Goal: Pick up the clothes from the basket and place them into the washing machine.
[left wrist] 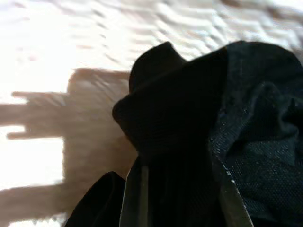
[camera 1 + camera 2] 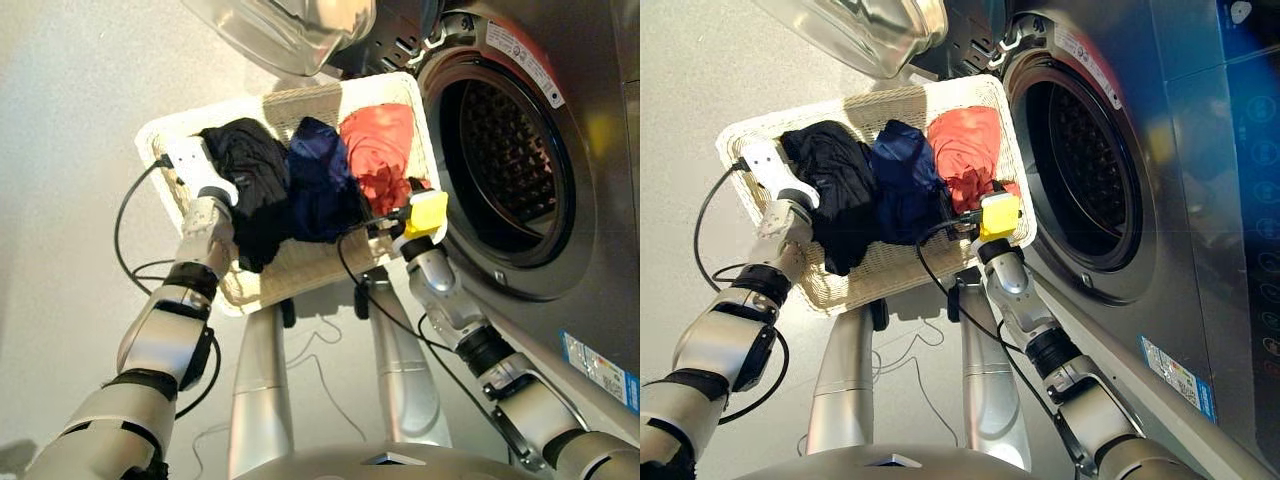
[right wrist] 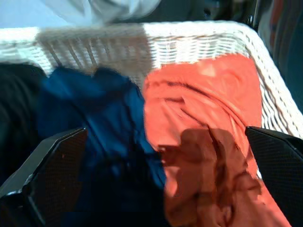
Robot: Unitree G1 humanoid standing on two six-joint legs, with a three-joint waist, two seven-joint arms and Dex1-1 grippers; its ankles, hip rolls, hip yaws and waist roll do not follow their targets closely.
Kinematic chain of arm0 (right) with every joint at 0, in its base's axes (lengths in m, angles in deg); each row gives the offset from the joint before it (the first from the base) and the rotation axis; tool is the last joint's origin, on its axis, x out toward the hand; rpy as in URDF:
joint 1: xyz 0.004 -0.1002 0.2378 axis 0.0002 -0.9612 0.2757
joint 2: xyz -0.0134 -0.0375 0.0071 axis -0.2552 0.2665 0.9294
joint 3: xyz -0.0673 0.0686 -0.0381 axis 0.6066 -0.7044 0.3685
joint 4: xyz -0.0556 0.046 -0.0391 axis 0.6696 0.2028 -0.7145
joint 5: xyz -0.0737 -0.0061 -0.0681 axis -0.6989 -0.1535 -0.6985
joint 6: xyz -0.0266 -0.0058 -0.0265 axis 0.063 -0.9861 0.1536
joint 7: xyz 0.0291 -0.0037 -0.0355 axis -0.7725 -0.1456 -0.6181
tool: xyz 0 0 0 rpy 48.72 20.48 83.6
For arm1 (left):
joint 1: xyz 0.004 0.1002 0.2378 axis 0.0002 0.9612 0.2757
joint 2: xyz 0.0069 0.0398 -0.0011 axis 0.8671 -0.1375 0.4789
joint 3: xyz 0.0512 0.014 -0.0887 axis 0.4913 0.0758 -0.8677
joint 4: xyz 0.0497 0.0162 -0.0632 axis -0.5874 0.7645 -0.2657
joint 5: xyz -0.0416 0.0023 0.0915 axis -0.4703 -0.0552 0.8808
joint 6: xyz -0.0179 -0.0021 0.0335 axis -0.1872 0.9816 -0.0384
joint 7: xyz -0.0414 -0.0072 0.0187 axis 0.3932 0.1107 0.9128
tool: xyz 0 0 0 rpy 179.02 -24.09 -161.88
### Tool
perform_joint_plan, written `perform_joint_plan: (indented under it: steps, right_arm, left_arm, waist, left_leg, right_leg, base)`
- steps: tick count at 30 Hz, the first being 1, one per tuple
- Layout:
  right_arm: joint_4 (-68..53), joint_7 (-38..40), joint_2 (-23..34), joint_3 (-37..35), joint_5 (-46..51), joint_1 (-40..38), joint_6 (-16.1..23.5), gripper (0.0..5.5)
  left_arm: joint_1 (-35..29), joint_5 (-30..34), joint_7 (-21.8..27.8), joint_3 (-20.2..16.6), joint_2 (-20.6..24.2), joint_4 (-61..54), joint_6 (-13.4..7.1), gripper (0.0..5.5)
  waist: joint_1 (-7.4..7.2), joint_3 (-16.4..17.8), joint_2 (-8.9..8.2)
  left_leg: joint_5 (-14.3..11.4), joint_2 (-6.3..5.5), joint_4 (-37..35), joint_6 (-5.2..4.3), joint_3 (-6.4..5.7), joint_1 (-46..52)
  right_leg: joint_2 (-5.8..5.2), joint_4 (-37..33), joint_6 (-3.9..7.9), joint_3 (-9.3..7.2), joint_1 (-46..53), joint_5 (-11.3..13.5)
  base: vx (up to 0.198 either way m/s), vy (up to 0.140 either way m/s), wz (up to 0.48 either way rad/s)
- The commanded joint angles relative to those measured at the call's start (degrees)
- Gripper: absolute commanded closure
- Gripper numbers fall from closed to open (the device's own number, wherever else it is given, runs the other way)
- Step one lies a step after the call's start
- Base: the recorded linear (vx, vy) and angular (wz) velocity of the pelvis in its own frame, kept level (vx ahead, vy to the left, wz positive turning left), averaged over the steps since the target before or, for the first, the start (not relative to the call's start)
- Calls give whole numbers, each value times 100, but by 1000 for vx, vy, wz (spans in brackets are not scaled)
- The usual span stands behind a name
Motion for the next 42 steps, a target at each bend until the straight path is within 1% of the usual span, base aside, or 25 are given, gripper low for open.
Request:
perform_joint_plan:
  steps: [1,4,5,8,10,12,15,17,19,20,21,22,23,24,26,29,30,31,33,35,37,39,42]
  right_arm:
    - [-550,-167,20,-14,224,157,218,0]
    - [-523,-214,46,34,227,132,207,0]
    - [-502,-231,56,37,219,129,202,0]
    - [-417,-243,101,31,168,83,168,0]
    - [-319,-195,179,74,-146,85,85,0]
    - [-327,-201,283,108,-392,41,34,0]
    - [-158,-211,415,189,-808,2,-44,0]
    - [-160,-214,547,245,-1170,-48,-80,0]
    - [-216,-218,666,317,-1530,-77,-117,0]
    - [-222,-206,705,334,-1641,-107,-134,0]
    - [-232,-216,741,367,-1797,-114,-146,0]
    - [-228,-184,779,401,-1975,-103,-145,0]
    - [-291,-190,836,458,-2185,-85,-141,0]
    - [-281,-168,853,481,-2296,-105,-136,0]
    - [-308,-218,922,633,-2570,-65,-125,0]
    - [-196,-255,931,876,-2890,-33,-113,0]
    - [-45,-224,900,955,-2975,11,-136,0]
    - [-28,-211,883,987,-3018,-37,-111,0]
    - [35,-304,850,1093,-3123,-64,-150,0]
    - [133,-399,841,1197,-3279,-108,-140,0]
    - [230,-481,824,1259,-3362,-177,-169,0]
    - [125,-586,894,1302,-3482,-312,-170,0]
    - [13,-753,993,1379,-3633,-480,-150,0]
  left_arm:
    - [183,458,83,206,-279,193,31,550]
    - [258,528,69,237,-280,164,-7,550]
    - [309,470,91,203,-303,127,-28,550]
    - [578,219,199,174,-399,-139,-93,550]
    - [806,59,295,191,-488,-430,-143,550]
    - [988,-31,354,229,-560,-622,-146,550]
    - [1218,-89,424,327,-617,-854,-163,550]
    - [1409,-137,498,418,-634,-1218,-202,550]
    - [1590,-239,552,477,-654,-1541,-198,550]
    - [1649,-275,506,500,-690,-1684,-222,550]
    - [1731,-343,550,556,-727,-1824,-215,550]
    - [1780,-393,572,593,-768,-1945,-222,550]
    - [1840,-427,589,636,-813,-2054,-219,550]
    - [1905,-476,624,675,-843,-2168,-197,550]
    - [2061,-653,752,782,-882,-2462,-161,550]
    - [2295,-863,898,924,-927,-2781,-82,550]
    - [2305,-896,919,948,-924,-2817,-71,550]
    - [2371,-781,891,1000,-876,-2950,-102,550]
    - [2551,-1000,942,962,-905,-3084,11,550]
    - [2650,-885,1016,997,-874,-3073,30,550]
    - [2769,-873,1055,956,-860,-3106,69,550]
    - [2891,-808,1084,904,-809,-3186,93,550]
    - [3036,-679,1091,824,-769,-3121,157,550]
  waist:
    - [-56,301,227]
    - [-12,308,247]
    - [7,290,261]
    - [64,307,312]
    - [122,286,345]
    - [154,276,365]
    - [231,212,391]
    - [286,169,413]
    - [327,158,426]
    - [359,168,443]
    - [383,156,447]
    - [385,163,437]
    - [427,130,451]
    - [444,115,460]
    - [500,91,483]
    - [569,-4,497]
    - [593,-56,505]
    - [609,-96,516]
    - [663,-187,515]
    - [687,-321,517]
    - [709,-426,532]
    - [721,-524,543]
    - [716,-672,532]
  left_leg:
    - [163,-44,-509,-164,-285,315]
    - [192,-44,-644,-160,-271,585]
    - [203,-55,-692,-162,-267,683]
    - [282,-72,-891,-194,-256,1062]
    - [358,-116,-1065,-217,-261,1371]
    - [424,-164,-1234,-222,-278,1647]
    - [529,-220,-1525,-242,-308,2131]
    - [600,-265,-1725,-262,-328,2492]
    - [644,-281,-1880,-265,-339,2800]
    - [673,-314,-1959,-268,-349,2966]
    - [712,-327,-2082,-268,-379,3136]
    - [923,-383,-2199,-242,-351,3202]
    - [965,-415,-2327,-254,-361,3380]
    - [994,-426,-2435,-255,-365,3543]
    - [1100,-450,-2730,-286,-400,3916]
    - [1223,-461,-3117,-313,-411,4423]
    - [1302,-455,-3259,-332,-391,4565]
    - [1334,-451,-3378,-341,-406,4716]
    - [1382,-429,-3597,-364,-417,5027]
    - [1434,-428,-3766,-378,-420,5273]
    - [1473,-430,-3933,-405,-391,5551]
    - [1497,-438,-4060,-423,-375,5783]
    - [1471,-415,-4120,-441,-346,6061]
  right_leg:
    - [68,-51,193,-230,377,-145]
    - [59,-116,183,-215,617,-140]
    - [61,-136,176,-221,703,-144]
    - [18,-247,168,-233,1051,-126]
    - [-15,-411,171,-254,1380,-95]
    - [-34,-530,168,-280,1652,-86]
    - [-62,-770,174,-318,2151,-70]
    - [-81,-946,173,-329,2522,-61]
    - [-109,-1069,176,-362,2835,-49]
    - [-113,-1159,176,-376,3010,-41]
    - [-114,-1236,178,-396,3178,-41]
    - [-161,-1318,150,-434,3249,93]
    - [-159,-1406,158,-462,3432,88]
    - [-158,-1469,166,-475,3578,93]
    - [-158,-1666,187,-517,3931,105]
    - [-138,-1946,211,-567,4408,130]
    - [-134,-2028,222,-587,4536,161]
    - [-124,-2117,226,-579,4670,167]
    - [-88,-2268,243,-591,4972,166]
    - [-83,-2447,262,-591,5202,179]
    - [-65,-2591,277,-593,5445,196]
    - [-26,-2714,275,-586,5665,194]
    - [14,-2812,282,-591,5951,167]
  base:
    - [0,0,0]
    - [0,0,0]
    - [0,0,0]
    - [0,0,0]
    - [7,-26,33]
    - [7,-25,47]
    - [38,-60,99]
    - [50,-60,125]
    - [22,-26,89]
    - [40,-51,79]
    - [-57,-35,32]
    - [-35,-52,43]
    - [0,0,0]
    - [70,-42,153]
    - [71,-30,154]
    - [81,-31,123]
    - [87,-15,35]
    - [74,-18,-36]
    - [96,-41,-10]
    - [110,-31,10]
    - [100,-19,33]
    - [83,-13,6]
    - [83,-23,23]
